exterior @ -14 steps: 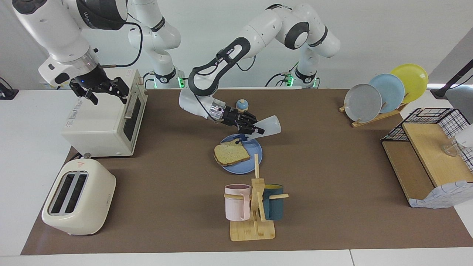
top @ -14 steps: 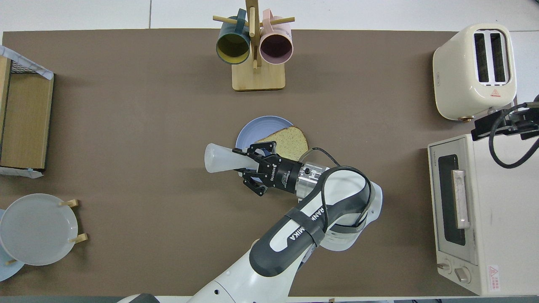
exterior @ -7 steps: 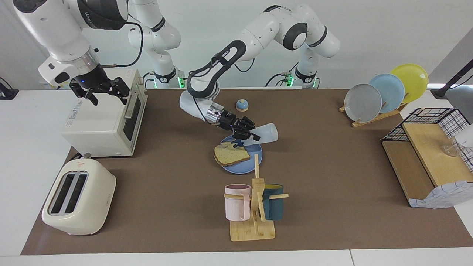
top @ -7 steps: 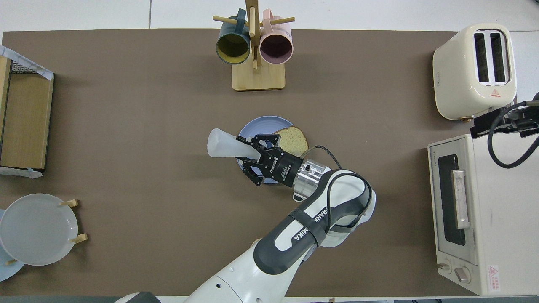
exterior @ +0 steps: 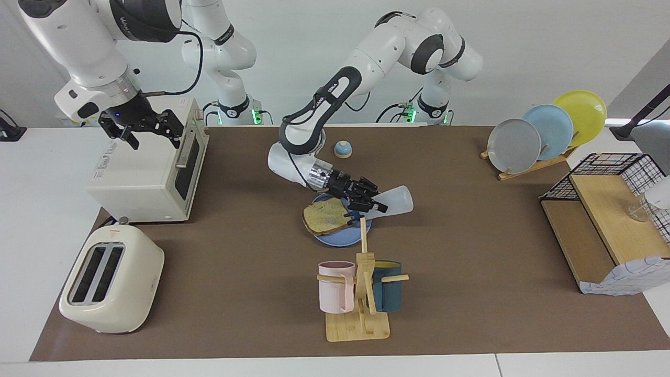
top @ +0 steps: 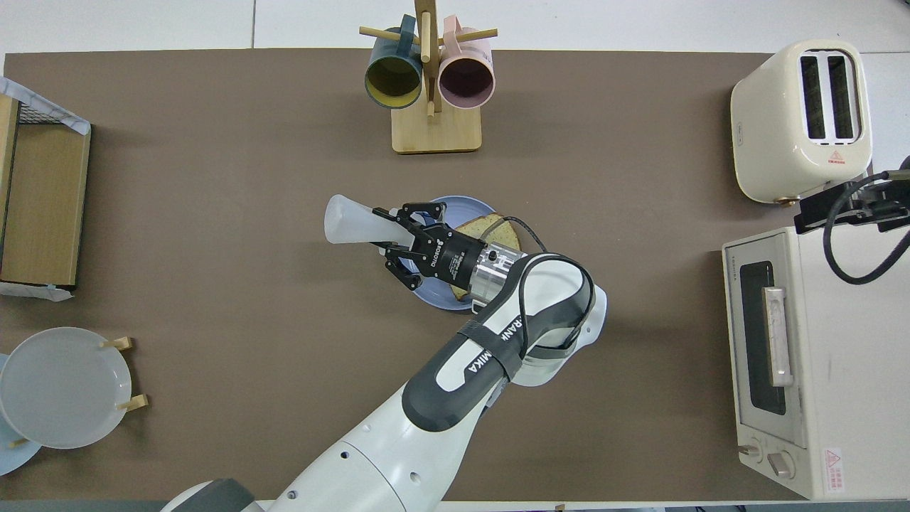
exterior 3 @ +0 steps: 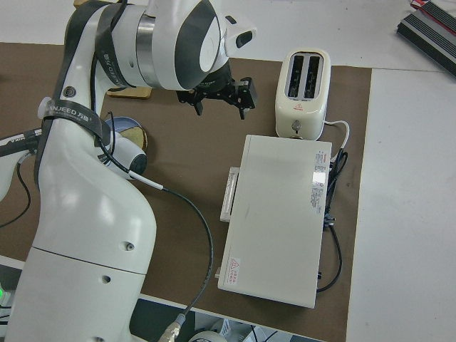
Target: Put bread on plate and add seasoning
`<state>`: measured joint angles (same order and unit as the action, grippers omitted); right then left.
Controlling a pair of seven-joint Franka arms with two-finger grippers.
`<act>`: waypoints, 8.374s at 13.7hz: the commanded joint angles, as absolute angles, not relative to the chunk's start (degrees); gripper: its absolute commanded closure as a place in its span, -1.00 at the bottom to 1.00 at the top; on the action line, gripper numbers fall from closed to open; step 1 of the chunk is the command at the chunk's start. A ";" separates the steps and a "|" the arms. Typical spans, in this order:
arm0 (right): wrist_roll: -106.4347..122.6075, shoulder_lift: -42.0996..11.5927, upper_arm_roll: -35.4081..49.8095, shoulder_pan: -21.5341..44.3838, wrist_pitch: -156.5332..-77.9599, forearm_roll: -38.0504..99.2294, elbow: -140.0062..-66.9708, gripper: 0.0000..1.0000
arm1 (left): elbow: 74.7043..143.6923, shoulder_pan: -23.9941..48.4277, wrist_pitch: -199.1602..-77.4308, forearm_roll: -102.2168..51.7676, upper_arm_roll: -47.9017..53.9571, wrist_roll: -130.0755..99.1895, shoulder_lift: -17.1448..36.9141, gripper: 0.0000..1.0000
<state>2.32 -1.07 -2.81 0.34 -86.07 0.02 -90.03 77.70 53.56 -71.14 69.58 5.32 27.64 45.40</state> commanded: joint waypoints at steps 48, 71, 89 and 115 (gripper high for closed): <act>3.08 -0.09 -2.37 -0.09 -86.57 -0.35 -91.14 -1.00 | 112.24 10.20 -165.48 19.07 4.75 -13.80 13.00 1.00; 3.08 -0.09 -2.37 -0.09 -86.66 -0.35 -91.14 -1.00 | 106.70 8.79 -186.94 20.92 4.22 -12.66 32.70 0.75; 3.08 -0.09 -2.37 -0.09 -86.57 -0.35 -91.14 -1.00 | 107.31 8.35 -186.33 20.92 3.96 -13.18 32.78 -0.98; 3.08 0.00 -2.37 -0.09 -86.57 -0.35 -91.14 -1.00 | 133.17 20.19 -166.79 20.83 3.96 -34.32 3.53 -1.00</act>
